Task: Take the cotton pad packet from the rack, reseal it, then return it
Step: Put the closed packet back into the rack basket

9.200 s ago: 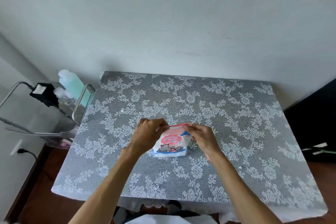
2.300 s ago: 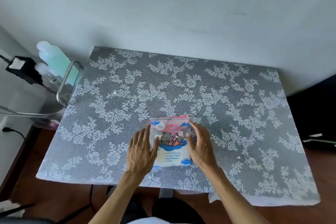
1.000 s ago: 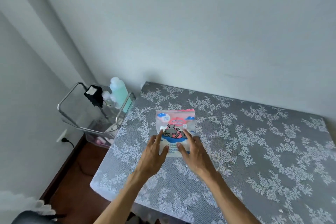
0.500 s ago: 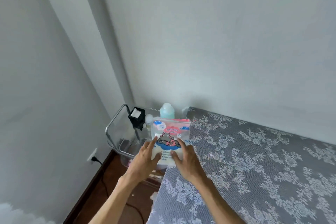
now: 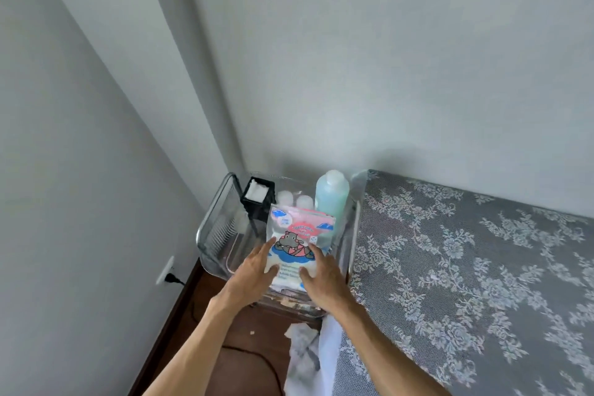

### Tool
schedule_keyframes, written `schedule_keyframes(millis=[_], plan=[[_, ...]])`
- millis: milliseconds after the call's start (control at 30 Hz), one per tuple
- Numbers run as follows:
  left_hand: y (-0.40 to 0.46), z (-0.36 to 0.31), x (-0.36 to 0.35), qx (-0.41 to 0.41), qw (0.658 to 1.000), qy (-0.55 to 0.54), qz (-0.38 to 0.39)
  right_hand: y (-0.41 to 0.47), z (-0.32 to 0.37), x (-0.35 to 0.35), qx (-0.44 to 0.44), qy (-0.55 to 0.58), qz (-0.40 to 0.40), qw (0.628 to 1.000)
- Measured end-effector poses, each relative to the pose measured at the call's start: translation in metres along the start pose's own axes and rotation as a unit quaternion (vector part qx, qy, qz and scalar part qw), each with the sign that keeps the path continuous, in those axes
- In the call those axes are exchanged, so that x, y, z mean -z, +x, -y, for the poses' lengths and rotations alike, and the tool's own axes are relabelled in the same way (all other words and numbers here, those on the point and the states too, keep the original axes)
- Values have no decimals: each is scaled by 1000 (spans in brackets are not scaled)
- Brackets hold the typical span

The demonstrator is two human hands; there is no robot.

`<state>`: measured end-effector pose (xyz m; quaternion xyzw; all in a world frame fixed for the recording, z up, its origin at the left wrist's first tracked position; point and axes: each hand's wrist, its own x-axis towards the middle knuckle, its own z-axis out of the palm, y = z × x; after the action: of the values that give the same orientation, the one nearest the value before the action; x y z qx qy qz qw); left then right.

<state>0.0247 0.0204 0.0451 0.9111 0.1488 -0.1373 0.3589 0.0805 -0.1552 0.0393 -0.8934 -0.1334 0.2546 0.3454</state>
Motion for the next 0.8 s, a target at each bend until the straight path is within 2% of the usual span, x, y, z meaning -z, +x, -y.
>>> schedule_keyframes(millis=[200,400,667,800], plan=[[35,33,-30,22,998,20,57,41,-26,-32,-87,-13,69,994],[61,51,-50,31,994,47,91,66,-39,-51,-150,18,94,984],[66,54,-57,31,996,33,79,72,-42,-51,-154,50,84,983],[62,52,-51,29,995,57,78,70,-39,-51,-153,9,83,985]])
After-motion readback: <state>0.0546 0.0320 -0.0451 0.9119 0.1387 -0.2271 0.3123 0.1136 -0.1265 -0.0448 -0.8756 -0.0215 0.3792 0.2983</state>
